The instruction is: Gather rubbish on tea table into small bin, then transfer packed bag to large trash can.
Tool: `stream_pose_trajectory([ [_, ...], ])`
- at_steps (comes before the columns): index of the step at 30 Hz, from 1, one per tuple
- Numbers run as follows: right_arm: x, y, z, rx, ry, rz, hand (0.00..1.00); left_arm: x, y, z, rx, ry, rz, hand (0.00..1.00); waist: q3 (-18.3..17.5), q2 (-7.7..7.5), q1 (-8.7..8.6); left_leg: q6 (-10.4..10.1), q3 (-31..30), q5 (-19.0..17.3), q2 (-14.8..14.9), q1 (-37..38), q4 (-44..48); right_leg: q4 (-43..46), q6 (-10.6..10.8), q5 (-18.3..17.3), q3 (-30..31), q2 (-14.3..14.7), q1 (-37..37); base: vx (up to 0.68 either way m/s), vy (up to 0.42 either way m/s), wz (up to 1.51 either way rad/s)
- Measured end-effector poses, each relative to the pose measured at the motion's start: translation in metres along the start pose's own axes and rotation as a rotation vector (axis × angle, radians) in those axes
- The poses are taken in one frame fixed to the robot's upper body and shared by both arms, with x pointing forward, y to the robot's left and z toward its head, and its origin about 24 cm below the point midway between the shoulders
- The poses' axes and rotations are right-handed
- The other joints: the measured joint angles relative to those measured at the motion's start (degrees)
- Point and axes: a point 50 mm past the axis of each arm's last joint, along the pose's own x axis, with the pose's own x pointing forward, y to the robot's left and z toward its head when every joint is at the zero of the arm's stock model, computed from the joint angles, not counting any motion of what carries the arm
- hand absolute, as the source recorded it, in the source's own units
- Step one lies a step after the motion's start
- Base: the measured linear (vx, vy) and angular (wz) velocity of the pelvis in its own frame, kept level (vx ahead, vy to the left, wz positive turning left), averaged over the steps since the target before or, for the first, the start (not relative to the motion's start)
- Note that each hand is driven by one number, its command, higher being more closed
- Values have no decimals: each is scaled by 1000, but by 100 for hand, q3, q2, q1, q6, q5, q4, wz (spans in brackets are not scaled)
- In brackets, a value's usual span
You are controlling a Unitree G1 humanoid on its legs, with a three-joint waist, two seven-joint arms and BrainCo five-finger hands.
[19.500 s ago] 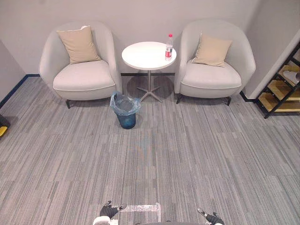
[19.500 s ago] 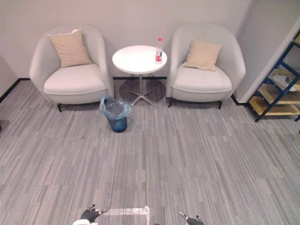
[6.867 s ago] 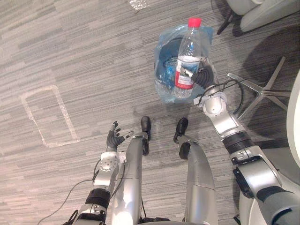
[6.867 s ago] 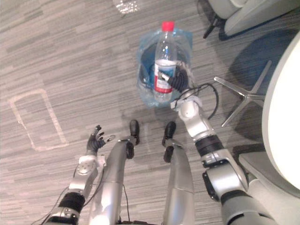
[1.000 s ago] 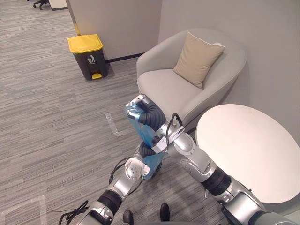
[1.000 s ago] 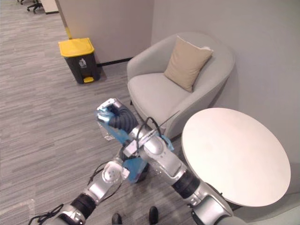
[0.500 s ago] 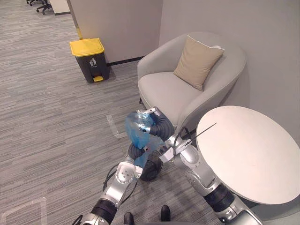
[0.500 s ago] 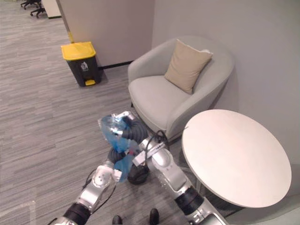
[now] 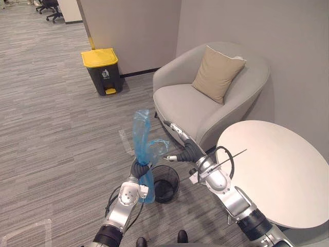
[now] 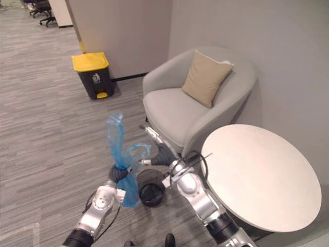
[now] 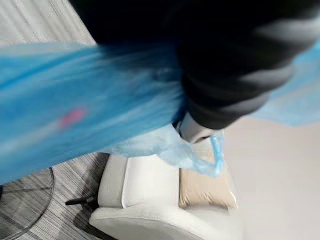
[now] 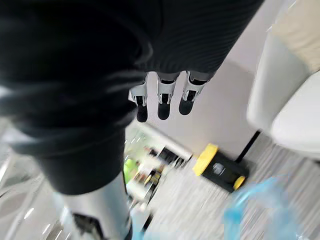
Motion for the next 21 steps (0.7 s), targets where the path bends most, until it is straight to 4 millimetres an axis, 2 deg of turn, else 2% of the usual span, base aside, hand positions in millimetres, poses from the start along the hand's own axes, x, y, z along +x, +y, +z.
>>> stream_pose_trajectory([
  [3,-13,-13,-13,19,74,-117,0,-7,8,-14,-18,56,37,100,1,1,-2,0,-6,0,-9,1,0,0,1,-1,-7,-8,3,0,0,0],
  [5,-22,-14,-21,31,122,-152,0,-12,12,-21,-29,84,54,100,3,5,-2,3,-18,2,-30,2,1,-2,2,-1,-23,-10,7,-2,9,3],
  [7,-32,-11,-38,54,209,-167,0,-14,16,-30,-33,126,70,100,3,6,-3,9,-45,7,-44,15,1,-17,8,-5,-48,-12,6,-17,19,6],
  [9,-51,-1,-69,102,384,-181,0,-21,22,-47,-56,204,104,100,8,17,-3,7,-78,5,-45,35,0,-41,32,-23,-70,-31,23,-23,12,5],
  [10,-56,1,-76,111,427,-181,0,-23,24,-51,-59,222,108,100,13,23,-3,-2,-84,-2,-47,33,0,-41,52,-38,-74,-37,23,-6,11,4],
  [11,-70,5,-92,128,524,-183,0,-28,25,-61,-77,270,112,100,25,42,-2,-18,-94,-14,-58,30,0,-42,69,-50,-81,-49,24,-2,10,3],
  [12,-74,7,-97,134,552,-182,0,-30,26,-65,-83,286,117,100,30,49,-1,-23,-95,-18,-62,30,0,-42,89,-64,-83,-52,25,-3,16,3],
  [16,-131,29,-147,268,926,-212,0,-55,31,-109,-128,509,145,100,54,82,3,-34,-98,-32,-75,31,-1,-42,106,-76,-87,-66,28,0,0,0],
  [21,-173,48,-167,357,1158,-213,0,-78,29,-134,-142,649,140,100,120,124,16,-50,-79,-56,-67,128,-1,-42,117,-89,-67,-61,117,1,1,-1],
])
